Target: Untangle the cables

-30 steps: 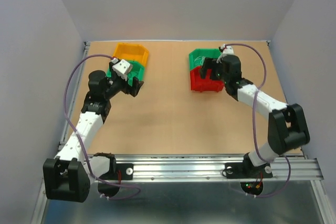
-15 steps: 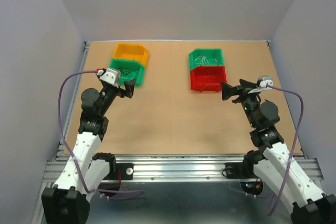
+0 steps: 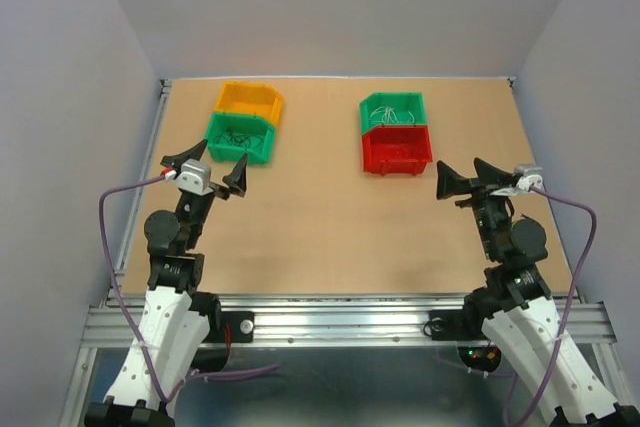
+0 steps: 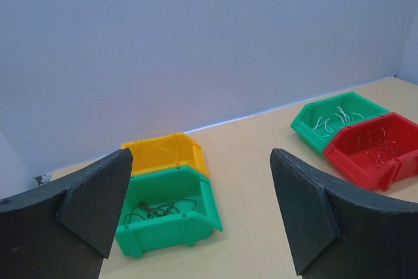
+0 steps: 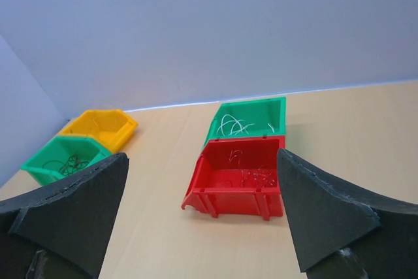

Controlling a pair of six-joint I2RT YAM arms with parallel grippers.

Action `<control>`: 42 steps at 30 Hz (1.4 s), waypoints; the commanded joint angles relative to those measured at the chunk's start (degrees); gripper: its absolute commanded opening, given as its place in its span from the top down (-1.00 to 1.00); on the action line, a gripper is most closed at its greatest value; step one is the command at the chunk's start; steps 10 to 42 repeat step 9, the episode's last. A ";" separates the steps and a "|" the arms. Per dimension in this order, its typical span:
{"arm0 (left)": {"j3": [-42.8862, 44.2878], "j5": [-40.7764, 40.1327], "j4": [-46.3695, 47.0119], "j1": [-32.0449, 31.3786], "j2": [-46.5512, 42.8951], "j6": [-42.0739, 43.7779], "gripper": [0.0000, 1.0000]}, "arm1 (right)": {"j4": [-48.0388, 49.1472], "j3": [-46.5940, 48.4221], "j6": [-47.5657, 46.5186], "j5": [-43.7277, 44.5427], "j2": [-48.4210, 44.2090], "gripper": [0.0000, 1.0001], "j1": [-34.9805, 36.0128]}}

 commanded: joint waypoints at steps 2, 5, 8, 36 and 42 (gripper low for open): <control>-0.56 0.01 4.48 0.24 -0.12 0.61 -0.98 | 0.05 -0.60 -0.29 0.99 -0.42 -1.00 0.35; -0.55 0.01 4.48 0.24 0.06 0.79 -0.98 | 0.14 -0.51 -0.21 1.26 -0.42 -1.00 0.35; -0.55 0.18 4.39 0.24 0.15 0.70 -0.98 | 0.14 -0.42 -0.21 1.17 -0.07 -1.00 0.35; -0.56 0.36 4.57 0.24 0.15 0.79 -0.98 | 0.14 -0.42 -0.29 0.91 -0.16 -1.00 0.35; -0.56 0.36 4.57 0.24 0.15 0.79 -0.98 | 0.14 -0.42 -0.29 0.91 -0.16 -1.00 0.35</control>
